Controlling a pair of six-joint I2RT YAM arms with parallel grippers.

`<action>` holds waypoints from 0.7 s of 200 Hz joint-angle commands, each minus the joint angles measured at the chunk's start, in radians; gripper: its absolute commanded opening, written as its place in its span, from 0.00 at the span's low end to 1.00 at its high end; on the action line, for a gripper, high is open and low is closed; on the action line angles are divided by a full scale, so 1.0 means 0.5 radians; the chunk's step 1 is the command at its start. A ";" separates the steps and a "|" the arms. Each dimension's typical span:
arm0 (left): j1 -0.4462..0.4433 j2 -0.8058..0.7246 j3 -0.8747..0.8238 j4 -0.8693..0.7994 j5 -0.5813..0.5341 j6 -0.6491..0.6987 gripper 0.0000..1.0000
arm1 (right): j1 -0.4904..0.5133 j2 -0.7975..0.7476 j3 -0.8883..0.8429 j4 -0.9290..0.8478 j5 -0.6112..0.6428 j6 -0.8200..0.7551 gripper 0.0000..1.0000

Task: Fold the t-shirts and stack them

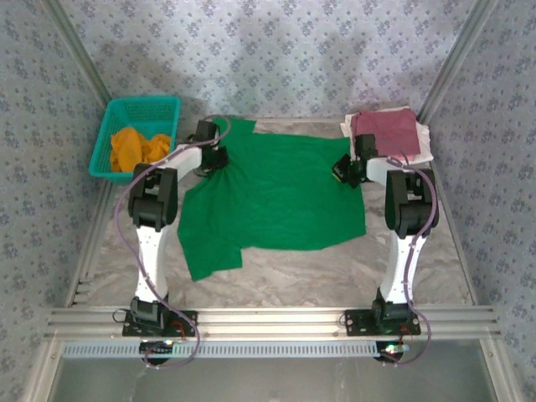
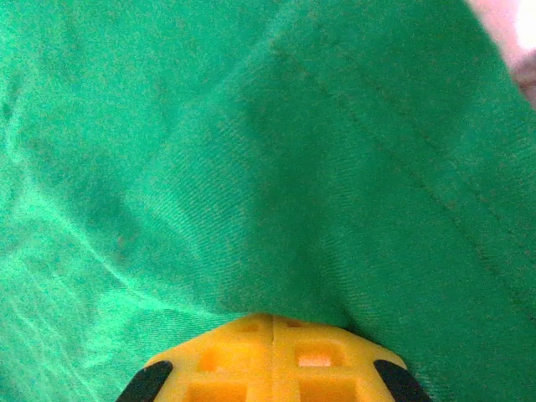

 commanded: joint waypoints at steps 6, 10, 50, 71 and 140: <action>0.029 0.261 0.539 -0.357 0.073 0.057 0.09 | -0.013 0.107 0.117 0.013 -0.010 0.200 0.00; 0.032 0.280 0.623 -0.414 0.077 0.070 0.10 | -0.012 0.111 0.149 0.004 -0.019 0.195 0.00; 0.023 -0.459 0.041 -0.123 -0.007 0.087 0.36 | 0.009 -0.211 0.219 -0.184 -0.049 -0.048 0.02; 0.018 -1.111 -0.656 0.126 -0.065 -0.032 0.43 | 0.049 -0.612 -0.036 -0.270 -0.011 -0.249 0.21; -0.001 -2.661 -2.147 -0.716 -0.198 -0.536 0.65 | 0.076 -1.694 -1.272 -0.248 0.098 -0.552 0.33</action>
